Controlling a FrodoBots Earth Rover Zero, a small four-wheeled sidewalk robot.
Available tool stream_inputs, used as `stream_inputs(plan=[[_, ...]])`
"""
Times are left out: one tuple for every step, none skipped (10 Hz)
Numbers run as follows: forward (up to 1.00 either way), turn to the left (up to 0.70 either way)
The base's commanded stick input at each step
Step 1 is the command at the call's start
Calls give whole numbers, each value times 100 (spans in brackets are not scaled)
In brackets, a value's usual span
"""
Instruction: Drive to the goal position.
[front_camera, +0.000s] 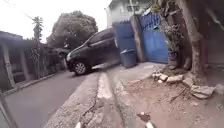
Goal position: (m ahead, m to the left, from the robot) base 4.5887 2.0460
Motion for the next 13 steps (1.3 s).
stream_inputs(plan=[[4,0],[4,0],[4,0],[4,0],[4,0],[4,0],[4,0],[5,0],[4,0],[4,0],[4,0],[4,0],[4,0]])
